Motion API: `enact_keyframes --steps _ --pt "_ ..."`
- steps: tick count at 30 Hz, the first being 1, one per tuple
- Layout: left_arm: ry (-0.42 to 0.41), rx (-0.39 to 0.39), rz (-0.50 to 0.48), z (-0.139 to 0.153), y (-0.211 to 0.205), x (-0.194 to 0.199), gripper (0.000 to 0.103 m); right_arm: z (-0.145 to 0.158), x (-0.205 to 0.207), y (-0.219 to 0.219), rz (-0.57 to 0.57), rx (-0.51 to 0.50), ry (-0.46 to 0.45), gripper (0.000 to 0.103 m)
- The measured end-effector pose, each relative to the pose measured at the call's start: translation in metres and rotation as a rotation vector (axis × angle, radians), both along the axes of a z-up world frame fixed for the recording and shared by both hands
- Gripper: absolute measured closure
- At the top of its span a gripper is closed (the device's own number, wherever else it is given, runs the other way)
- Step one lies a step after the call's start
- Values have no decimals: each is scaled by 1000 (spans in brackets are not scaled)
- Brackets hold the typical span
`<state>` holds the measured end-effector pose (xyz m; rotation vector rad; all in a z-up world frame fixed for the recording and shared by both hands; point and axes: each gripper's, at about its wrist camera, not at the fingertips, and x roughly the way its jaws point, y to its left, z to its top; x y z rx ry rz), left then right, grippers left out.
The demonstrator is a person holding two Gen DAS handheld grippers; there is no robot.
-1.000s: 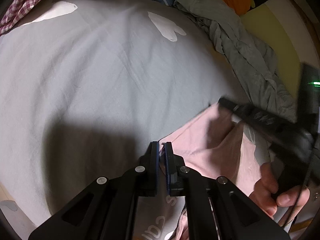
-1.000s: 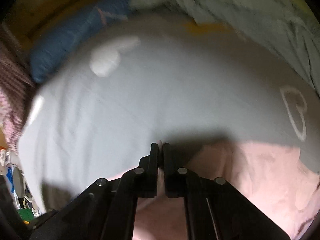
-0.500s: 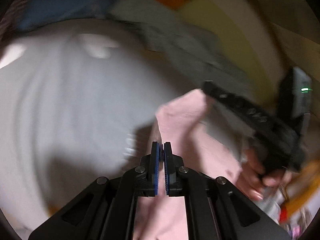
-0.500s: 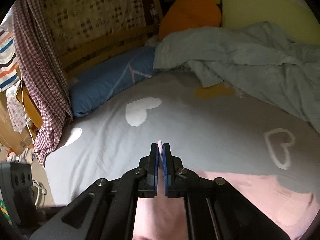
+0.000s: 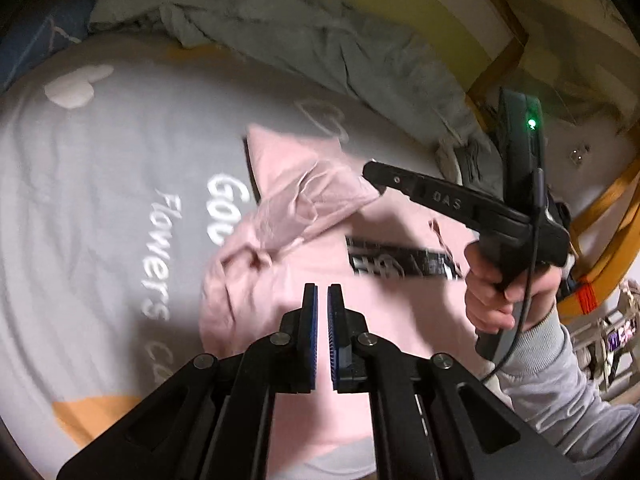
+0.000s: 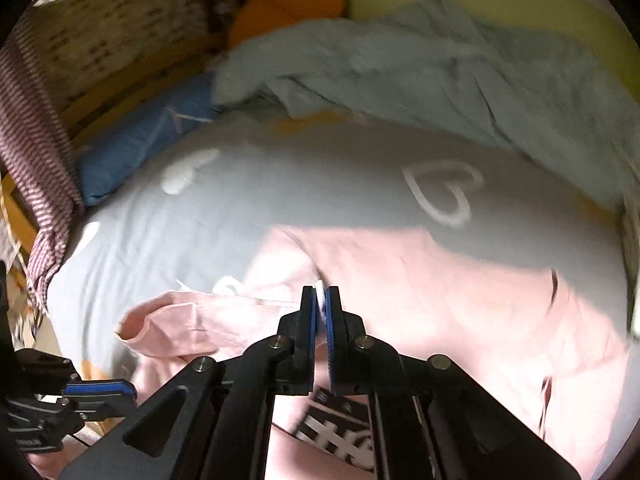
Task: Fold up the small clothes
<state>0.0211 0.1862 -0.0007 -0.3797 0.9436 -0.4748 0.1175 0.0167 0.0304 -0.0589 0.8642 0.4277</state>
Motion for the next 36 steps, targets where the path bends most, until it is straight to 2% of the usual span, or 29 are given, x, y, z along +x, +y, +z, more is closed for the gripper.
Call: enact_keyframes --steps 2,4,5,6,9,12,13,15,16,17,19,21,24,26,27,28,29,30,31,33,34,35,36 --pt "-12 -1 4 0 -1 -6 99 -11 -2 -8 -4 1 19 99" --pt "-65 1 54 7 4 -12 99 -19 -4 -11 1 -3 30 99" --pt "-98 -3 77 12 8 -15 97 -22 -5 -13 1 -5 35 99" --pt "-111 -5 77 15 8 -11 89 -25 -7 -17 -7 -5 36 99" --pt "-44 7 64 3 4 0 88 -22 -12 -20 -12 0 20 99" --pt "80 130 143 -25 -2 16 100 -7 -23 -16 4 16 -37 95" --pt "111 176 161 -33 -5 20 103 0 -28 -12 24 25 -59 93" --pt "115 195 169 -34 -8 17 103 12 -38 2 94 50 -86 80" --pt "114 196 172 -33 -8 16 103 16 -43 9 118 55 -95 67" --pt "121 188 178 -35 -7 16 103 20 -47 16 142 64 -106 58" --pt "151 146 191 -41 -2 16 103 26 -55 32 211 94 -103 57" --pt "162 108 196 -44 3 12 103 25 -56 49 251 114 -58 57" --pt "179 47 200 -41 10 12 103 10 -52 70 234 71 -19 57" --pt "197 6 204 -45 16 10 103 -5 -48 77 229 60 40 57" --pt "204 -15 207 -46 19 9 103 -12 -47 76 236 79 76 57" --pt "210 -39 208 -47 22 9 103 -19 -46 76 239 96 105 64" --pt "211 -62 209 -47 25 8 103 -24 -45 75 237 106 126 83" --pt "213 -94 209 -46 31 7 103 -29 -47 73 231 113 134 94" --pt "217 -171 191 -47 36 7 101 -31 -50 70 223 124 123 101" --pt "257 -384 135 -57 44 8 101 -30 -63 60 233 178 84 101" --pt "266 -423 142 -59 48 8 101 -29 -67 56 239 201 79 101" --pt "252 -379 176 -58 49 7 101 -29 -72 51 235 224 75 101" --pt "233 -301 205 -54 49 5 101 -28 -76 45 223 249 71 101"
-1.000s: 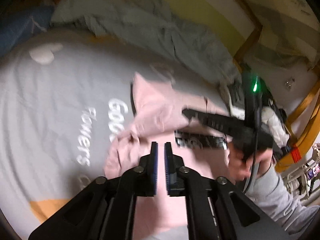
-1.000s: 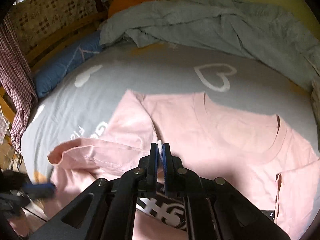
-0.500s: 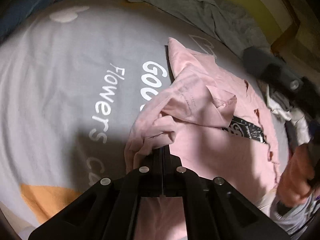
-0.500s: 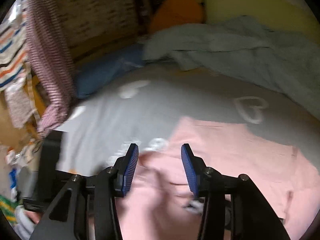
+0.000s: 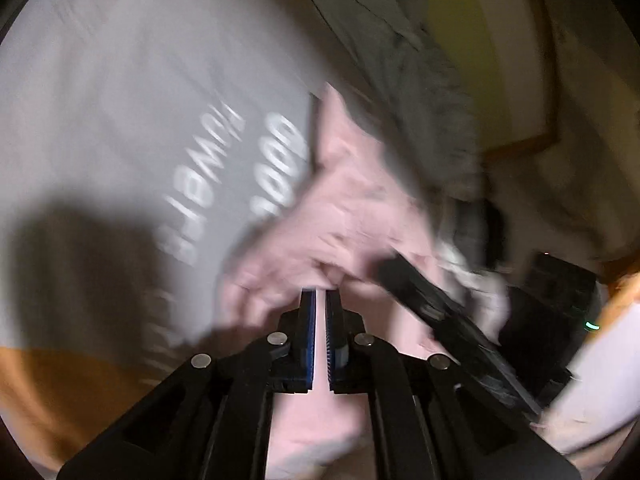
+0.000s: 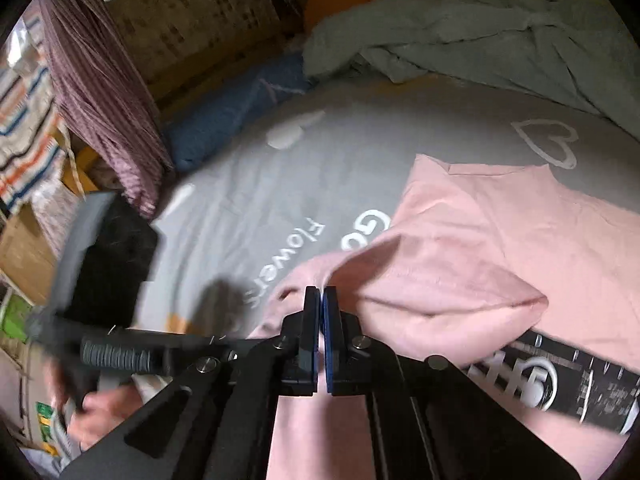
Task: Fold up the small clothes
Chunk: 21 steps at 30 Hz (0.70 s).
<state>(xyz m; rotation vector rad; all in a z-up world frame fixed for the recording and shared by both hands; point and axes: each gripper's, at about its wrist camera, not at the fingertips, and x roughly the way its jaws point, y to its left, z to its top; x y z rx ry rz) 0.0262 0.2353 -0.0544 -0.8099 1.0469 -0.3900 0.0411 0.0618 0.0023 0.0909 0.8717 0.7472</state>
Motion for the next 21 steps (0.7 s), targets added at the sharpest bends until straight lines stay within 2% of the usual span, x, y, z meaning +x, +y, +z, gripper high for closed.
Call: enact_keyframes --steps 1,4,6,8,10,12,14,15,17,18,21 --pt "-12 55 1 4 -2 -1 101 0 -3 -4 -8 13 2 101" --pt "-59 0 -18 17 1 -6 101 0 -12 -13 -24 33 17 101" --pt "-123 28 -6 32 4 -13 101 -1 -18 -14 -10 48 24 101" --pt "-172 61 17 42 6 -17 101 -1 -23 -13 -14 33 -11 101" --pt "-180 51 34 42 7 -17 101 4 -26 -14 -57 9 -78 101" --pt "-160 65 54 36 5 -12 101 12 -21 -12 -69 1 -106 98" --pt "-116 95 53 26 4 -10 101 19 -10 -10 -77 16 -88 65" --pt "-89 108 42 20 1 -6 101 22 -3 -9 -92 29 -86 60" --pt "2 137 23 5 -6 3 101 24 12 -3 -110 10 -60 60" --pt "29 133 22 -2 -6 5 102 21 24 2 -104 1 -13 60" --pt "37 140 21 -2 -6 2 101 3 47 14 -57 2 114 64"
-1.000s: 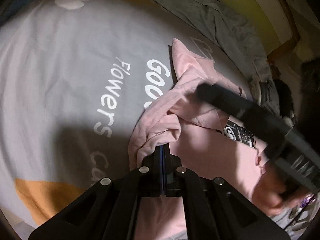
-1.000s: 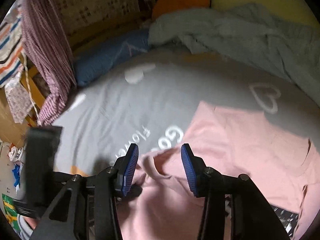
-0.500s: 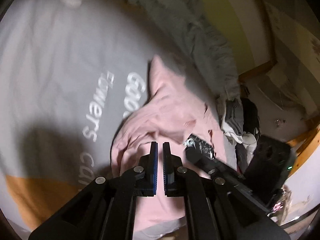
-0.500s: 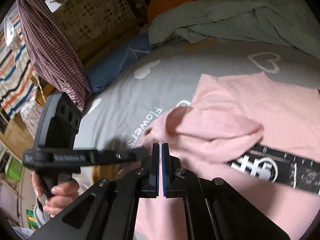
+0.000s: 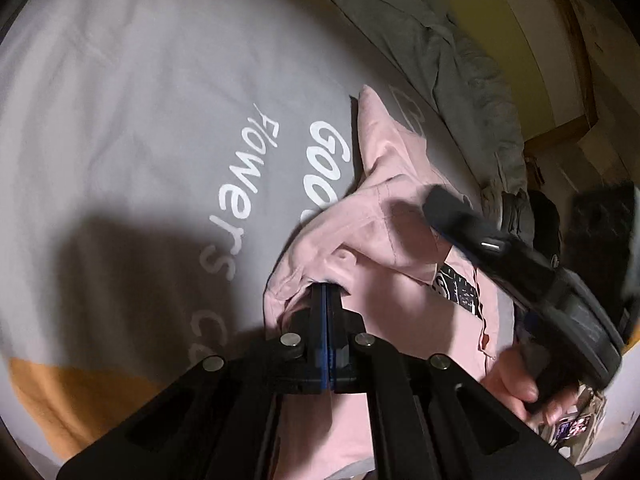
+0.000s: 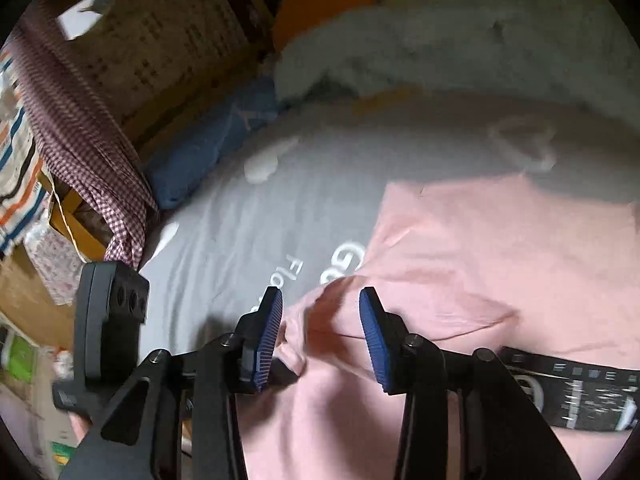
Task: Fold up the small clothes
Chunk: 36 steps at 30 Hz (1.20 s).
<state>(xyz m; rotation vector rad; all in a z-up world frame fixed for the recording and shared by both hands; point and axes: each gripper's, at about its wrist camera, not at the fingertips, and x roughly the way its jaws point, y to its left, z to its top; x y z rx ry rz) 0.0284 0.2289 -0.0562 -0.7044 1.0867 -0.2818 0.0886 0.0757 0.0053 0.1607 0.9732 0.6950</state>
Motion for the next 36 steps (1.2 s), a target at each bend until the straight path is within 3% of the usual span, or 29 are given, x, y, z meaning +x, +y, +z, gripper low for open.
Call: enact_keyframes --steps 3,4,5,9,12,14,18,20,23,24,26,31,32,33,36 --pt "0 14 4 2 -1 -1 101 -16 5 10 23 -12 16 76" --pt "-6 22 5 4 -1 -1 101 -18 3 11 39 0 15 98" --pt "-17 33 9 7 -1 -3 101 -18 -2 9 43 31 2 101" --pt "-91 19 48 25 10 -14 101 -7 -35 -7 58 76 -86 101" --pt "-212 8 101 48 28 -28 92 -7 -60 -14 70 85 -92 101" --pt "-249 1 120 53 35 -31 90 -15 -74 -18 61 65 -82 101" --pt "-194 7 53 39 21 -21 89 -38 -89 -23 29 57 -35 101" --pt "-166 48 16 36 5 -9 89 -49 -91 -27 9 74 8 101" --pt "-134 183 4 31 -13 -4 72 -59 -95 -36 -16 100 45 101" --pt "-126 193 1 28 -16 -3 59 -60 -97 -39 -16 108 49 101" --pt "-101 156 -9 20 -19 0 52 -60 -101 -46 -3 108 46 101" --pt "-84 176 -30 17 -25 0 56 -41 -105 -68 17 104 9 100" --pt "-85 190 -38 19 -27 0 64 -36 -104 -72 17 101 0 100" --pt "-83 201 -44 19 -29 1 84 -31 -102 -75 13 98 -9 100" --pt "-84 189 -1 22 -19 -3 88 -9 -90 -82 -16 72 -85 100"
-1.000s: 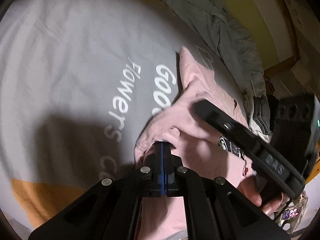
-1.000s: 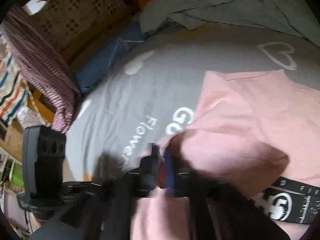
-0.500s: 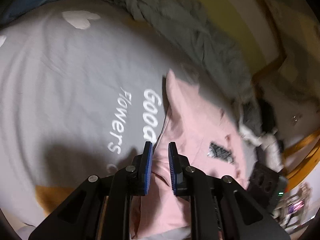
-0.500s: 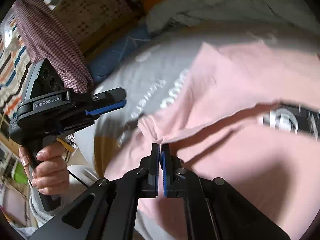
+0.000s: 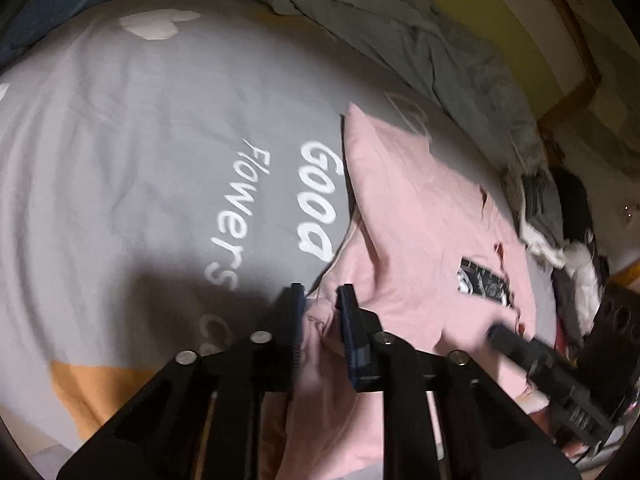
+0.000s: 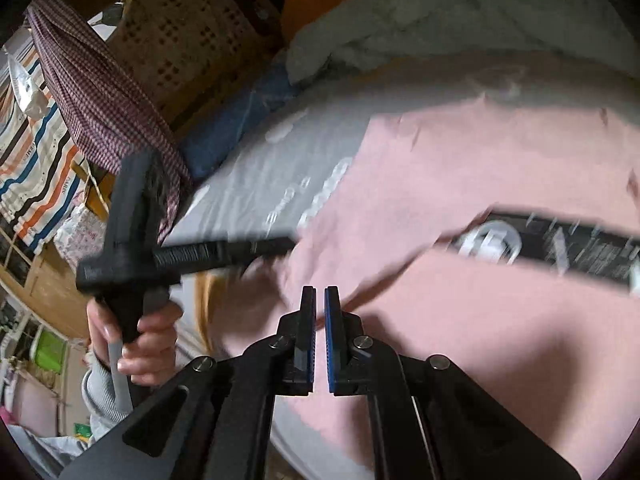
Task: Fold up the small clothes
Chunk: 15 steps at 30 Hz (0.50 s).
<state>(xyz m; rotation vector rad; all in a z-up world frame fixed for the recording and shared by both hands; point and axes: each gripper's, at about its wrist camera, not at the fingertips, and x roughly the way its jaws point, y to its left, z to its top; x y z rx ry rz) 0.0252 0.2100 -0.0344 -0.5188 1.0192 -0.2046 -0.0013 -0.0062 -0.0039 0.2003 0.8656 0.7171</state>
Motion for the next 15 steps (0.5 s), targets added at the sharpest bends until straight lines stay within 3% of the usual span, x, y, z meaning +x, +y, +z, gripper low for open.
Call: enact_keyframes --steps 3,5,6,10,15 --pt "-16 19 45 4 8 -2 92 23 28 5 -28 -46 -37 92" --pt "-3 81 73 2 9 -2 93 36 54 19 -32 -86 -47 68" --pt "6 98 80 0 9 -1 93 41 68 28 -46 -123 -45 65" --pt "19 98 75 -3 11 0 93 40 140 72 -88 -212 44 64" --pt "21 97 62 -4 15 -2 93 3 209 119 -45 -373 115 64"
